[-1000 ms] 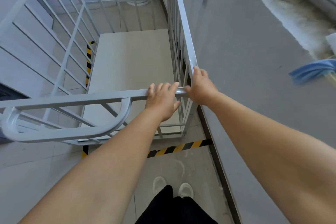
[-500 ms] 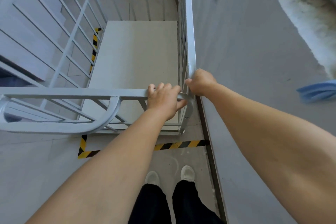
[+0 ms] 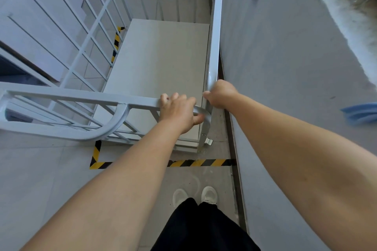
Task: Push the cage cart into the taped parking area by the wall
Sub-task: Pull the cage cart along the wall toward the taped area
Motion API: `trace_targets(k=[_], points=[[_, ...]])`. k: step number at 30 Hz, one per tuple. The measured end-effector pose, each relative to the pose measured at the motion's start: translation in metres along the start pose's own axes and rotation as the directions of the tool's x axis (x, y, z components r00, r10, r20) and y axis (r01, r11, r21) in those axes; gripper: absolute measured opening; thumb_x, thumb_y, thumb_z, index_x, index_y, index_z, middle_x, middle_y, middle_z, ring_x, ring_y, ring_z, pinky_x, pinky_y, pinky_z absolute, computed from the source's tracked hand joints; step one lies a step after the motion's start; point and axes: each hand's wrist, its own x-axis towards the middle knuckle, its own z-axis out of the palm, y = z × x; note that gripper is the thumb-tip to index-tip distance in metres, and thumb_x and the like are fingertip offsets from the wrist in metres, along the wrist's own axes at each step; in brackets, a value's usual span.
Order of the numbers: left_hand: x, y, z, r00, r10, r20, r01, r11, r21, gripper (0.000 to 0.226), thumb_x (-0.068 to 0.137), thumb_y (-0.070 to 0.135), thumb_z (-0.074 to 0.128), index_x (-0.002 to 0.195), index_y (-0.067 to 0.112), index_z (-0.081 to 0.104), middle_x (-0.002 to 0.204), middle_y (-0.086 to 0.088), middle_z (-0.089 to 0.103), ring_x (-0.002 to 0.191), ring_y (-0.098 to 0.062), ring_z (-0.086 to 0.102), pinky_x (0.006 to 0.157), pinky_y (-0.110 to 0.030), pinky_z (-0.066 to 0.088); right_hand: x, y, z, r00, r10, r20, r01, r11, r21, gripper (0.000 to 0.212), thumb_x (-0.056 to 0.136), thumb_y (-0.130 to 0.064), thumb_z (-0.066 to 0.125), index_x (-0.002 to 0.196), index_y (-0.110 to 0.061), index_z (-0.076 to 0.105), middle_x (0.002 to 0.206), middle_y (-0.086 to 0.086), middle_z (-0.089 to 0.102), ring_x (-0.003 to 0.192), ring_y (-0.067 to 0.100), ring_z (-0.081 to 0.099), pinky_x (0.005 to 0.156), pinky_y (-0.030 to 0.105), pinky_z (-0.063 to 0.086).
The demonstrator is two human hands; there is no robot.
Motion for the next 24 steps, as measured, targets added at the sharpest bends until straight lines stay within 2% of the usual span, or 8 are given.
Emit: trace_targets(k=[4, 9, 12, 14, 16, 20, 22, 24], points=[[0.004, -0.004, -0.002, 1.0, -0.002, 0.024, 0.002, 1.0, 0.025, 0.032, 0.087, 0.055, 0.047, 0.094, 0.025, 0.055, 0.102, 0.001, 0.059, 0.104, -0.023, 0.046, 0.09, -0.041, 0.025, -0.001, -0.008, 0.001, 1.0, 0.011, -0.001, -0.011, 0.999, -0.03, 0.037, 0.096, -0.03, 0.048, 0.066, -0.009, 0.041, 0.063, 0.002, 0.044, 0.059, 0.018, 0.046, 0.049, 0.026, 0.035], [0.011, -0.004, -0.008, 0.994, 0.037, 0.103, -0.042, 0.998, 0.042, 0.027, 0.086, 0.049, 0.048, 0.084, 0.023, 0.051, 0.098, -0.003, 0.064, 0.094, -0.024, 0.049, 0.09, -0.037, 0.029, 0.001, -0.019, 0.002, 1.0, 0.007, 0.013, -0.006, 0.996, -0.089, 0.035, 0.096, -0.027, 0.048, 0.067, -0.009, 0.041, 0.07, 0.004, 0.046, 0.069, 0.021, 0.048, 0.065, 0.028, 0.04], [0.015, -0.005, -0.008, 0.989, 0.033, 0.145, -0.046, 0.995, 0.093, 0.041, 0.086, 0.063, 0.046, 0.087, 0.023, 0.054, 0.096, -0.003, 0.064, 0.096, -0.023, 0.052, 0.092, -0.036, 0.029, 0.007, -0.025, -0.001, 0.999, 0.03, 0.035, -0.031, 0.999, 0.017, 0.022, 0.095, -0.027, 0.05, 0.094, -0.006, 0.046, 0.086, 0.005, 0.049, 0.08, 0.021, 0.048, 0.069, 0.028, 0.041], [0.019, -0.005, -0.006, 0.988, 0.035, 0.152, -0.056, 0.989, 0.139, 0.048, 0.084, 0.07, 0.044, 0.083, 0.022, 0.052, 0.095, -0.002, 0.063, 0.097, -0.023, 0.052, 0.092, -0.035, 0.029, 0.014, -0.03, -0.003, 0.997, 0.07, 0.044, -0.075, 0.99, 0.119, 0.034, 0.096, -0.034, 0.049, 0.113, -0.007, 0.038, 0.098, 0.006, 0.044, 0.088, 0.02, 0.044, 0.07, 0.028, 0.038], [0.022, -0.004, -0.007, 0.987, 0.028, 0.161, -0.052, 0.988, 0.148, 0.053, 0.083, 0.073, 0.043, 0.079, 0.02, 0.051, 0.091, -0.001, 0.063, 0.089, -0.023, 0.052, 0.088, -0.034, 0.03, 0.023, -0.033, -0.005, 0.998, 0.062, -0.002, -0.06, 0.972, 0.227, 0.036, 0.095, -0.032, 0.052, 0.115, -0.011, 0.032, 0.103, 0.007, 0.041, 0.09, 0.022, 0.043, 0.063, 0.028, 0.038], [0.026, -0.002, -0.012, 0.972, -0.019, 0.234, -0.014, 0.99, 0.139, 0.055, 0.082, 0.073, 0.046, 0.079, 0.018, 0.049, 0.078, 0.0, 0.054, 0.074, -0.022, 0.05, 0.068, -0.031, 0.039, 0.036, -0.035, -0.006, 0.999, 0.037, -0.037, -0.021, 0.93, 0.366, 0.06, 0.09, -0.023, 0.057, 0.138, -0.004, 0.026, 0.106, 0.013, 0.045, 0.091, 0.026, 0.049, 0.084, 0.04, 0.049], [0.028, -0.001, -0.014, 0.962, -0.036, 0.272, -0.005, 0.989, 0.148, 0.057, 0.08, 0.075, 0.047, 0.073, 0.019, 0.046, 0.071, 0.001, 0.05, 0.073, -0.022, 0.051, 0.065, -0.03, 0.041, 0.042, -0.036, -0.003, 1.0, 0.017, -0.009, -0.012, 0.922, 0.387, 0.068, 0.09, -0.024, 0.057, 0.143, -0.004, 0.019, 0.119, 0.018, 0.05, 0.091, 0.026, 0.048, 0.072, 0.035, 0.048], [0.028, 0.0, -0.015, 0.959, -0.047, 0.281, 0.001, 0.987, 0.163, 0.059, 0.078, 0.077, 0.047, 0.066, 0.019, 0.044, 0.066, 0.002, 0.048, 0.07, -0.021, 0.051, 0.063, -0.029, 0.041, 0.046, -0.037, 0.0, 1.0, -0.002, 0.022, -0.007, 0.921, 0.389, 0.07, 0.091, -0.021, 0.056, 0.144, -0.003, 0.014, 0.131, 0.022, 0.047, 0.09, 0.026, 0.045, 0.058, 0.023, 0.034]])
